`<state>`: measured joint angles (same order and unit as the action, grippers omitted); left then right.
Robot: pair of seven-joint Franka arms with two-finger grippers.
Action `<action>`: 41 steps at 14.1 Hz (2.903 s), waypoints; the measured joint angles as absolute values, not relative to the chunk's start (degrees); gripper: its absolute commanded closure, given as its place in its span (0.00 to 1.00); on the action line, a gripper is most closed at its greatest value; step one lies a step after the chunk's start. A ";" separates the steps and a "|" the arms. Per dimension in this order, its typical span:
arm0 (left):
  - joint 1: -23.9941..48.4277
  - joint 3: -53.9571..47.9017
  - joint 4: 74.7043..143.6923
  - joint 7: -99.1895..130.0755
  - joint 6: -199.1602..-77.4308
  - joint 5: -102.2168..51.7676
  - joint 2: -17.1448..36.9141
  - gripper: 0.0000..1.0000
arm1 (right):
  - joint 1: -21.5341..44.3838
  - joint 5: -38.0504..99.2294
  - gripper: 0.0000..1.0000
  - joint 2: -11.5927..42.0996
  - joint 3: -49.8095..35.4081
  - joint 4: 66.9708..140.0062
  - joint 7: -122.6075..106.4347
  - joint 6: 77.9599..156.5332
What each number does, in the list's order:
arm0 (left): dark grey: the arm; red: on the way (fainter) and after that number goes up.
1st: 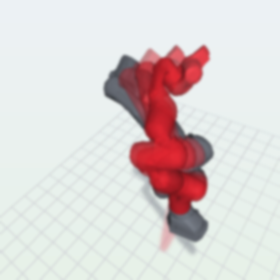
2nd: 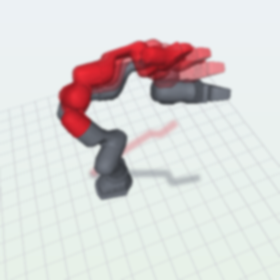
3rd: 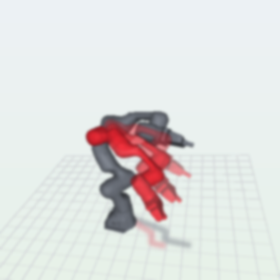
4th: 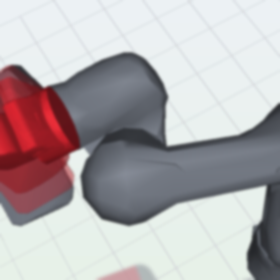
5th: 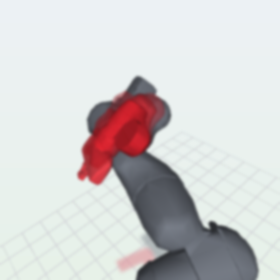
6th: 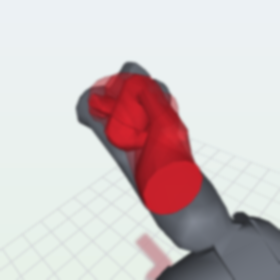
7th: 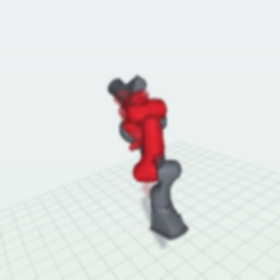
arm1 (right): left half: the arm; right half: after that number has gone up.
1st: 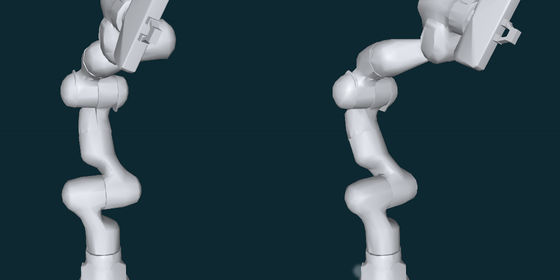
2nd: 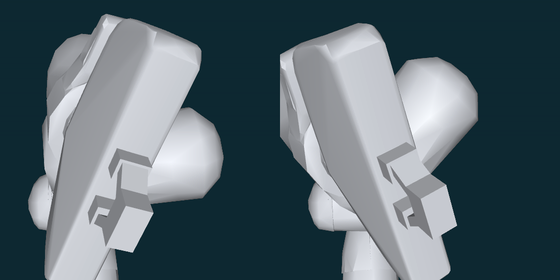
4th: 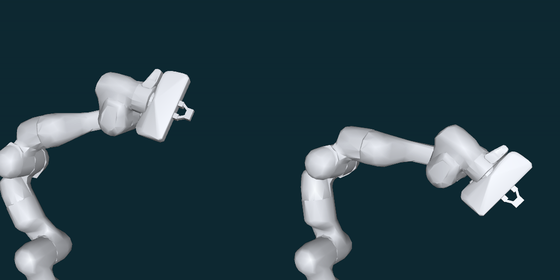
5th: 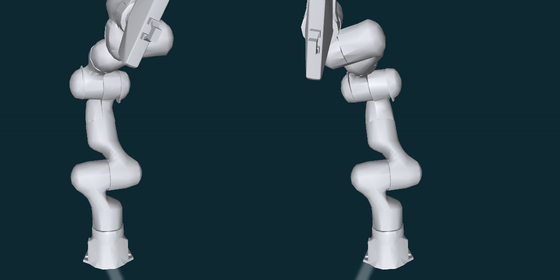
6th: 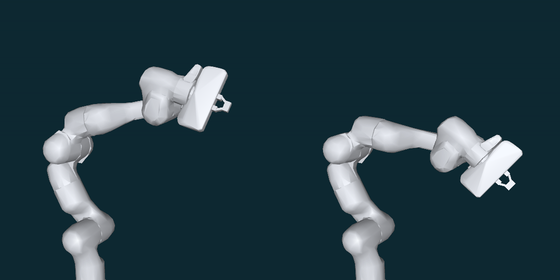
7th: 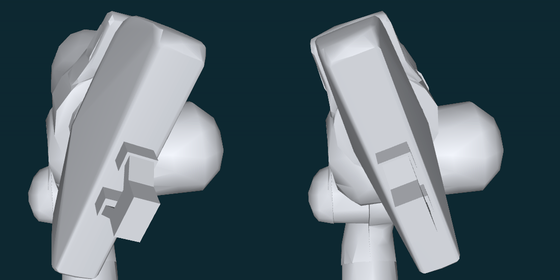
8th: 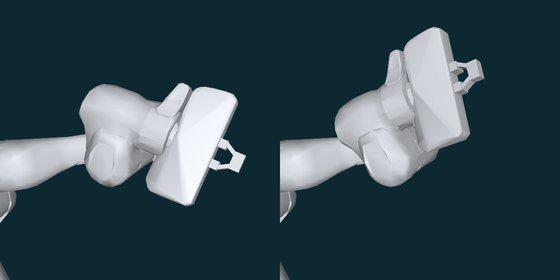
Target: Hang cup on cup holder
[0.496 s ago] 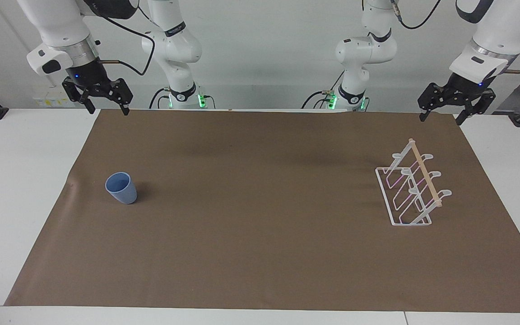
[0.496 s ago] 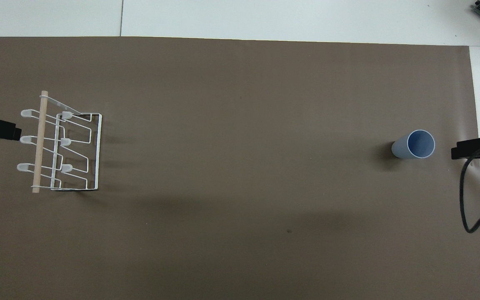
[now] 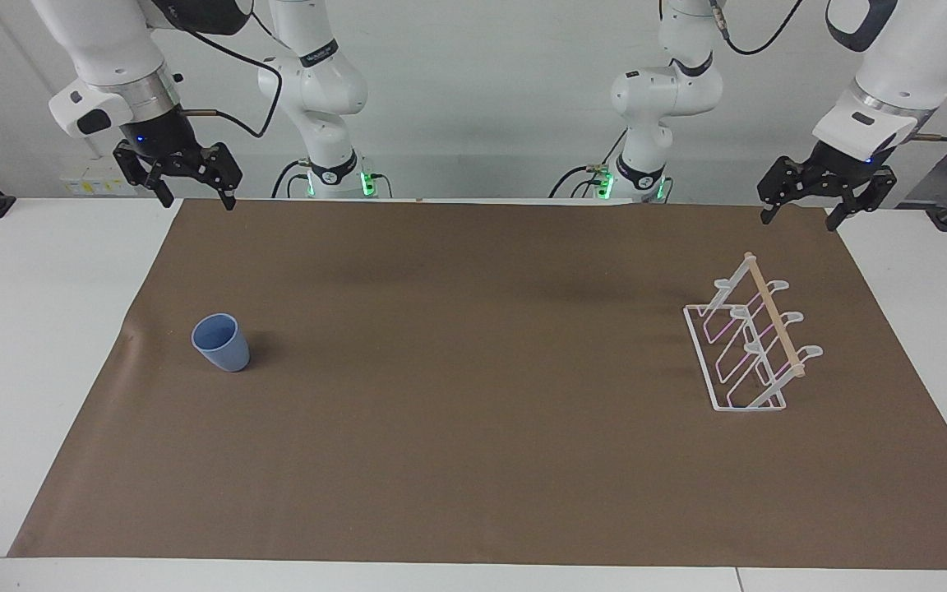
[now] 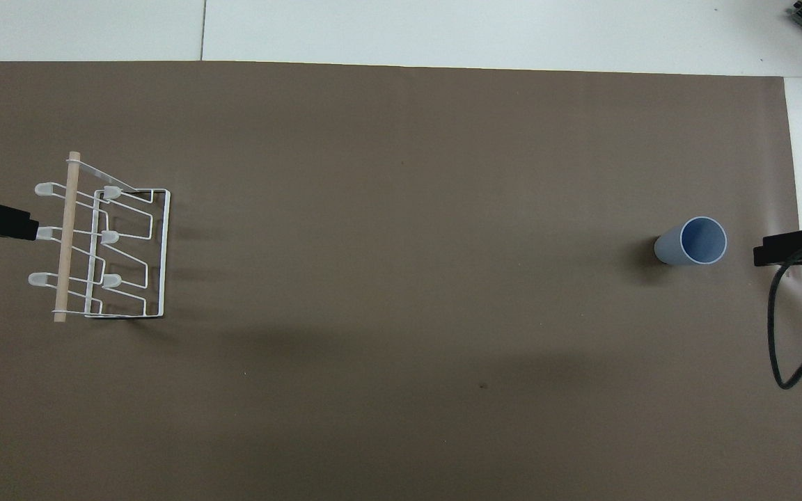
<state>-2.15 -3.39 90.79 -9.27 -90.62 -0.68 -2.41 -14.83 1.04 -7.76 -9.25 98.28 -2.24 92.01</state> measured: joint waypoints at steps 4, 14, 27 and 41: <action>-4.20 -3.08 91.46 -9.04 -93.48 -1.49 -2.51 0.00 | -14.83 1.04 0.00 -7.77 -9.25 98.28 -2.24 92.01; -3.98 -3.91 96.66 -9.04 -93.35 -1.74 -5.04 0.00 | -14.83 1.04 0.00 -7.77 -9.25 98.28 -2.24 92.01; -3.28 -4.08 97.79 -8.96 -93.40 -1.79 -5.66 0.00 | -14.97 1.05 0.00 -8.27 -9.03 100.36 -2.35 94.82; -3.28 -4.02 97.95 -8.96 -93.52 -1.79 -5.76 0.00 | -12.76 1.05 0.00 -2.68 -9.15 116.84 -5.58 124.04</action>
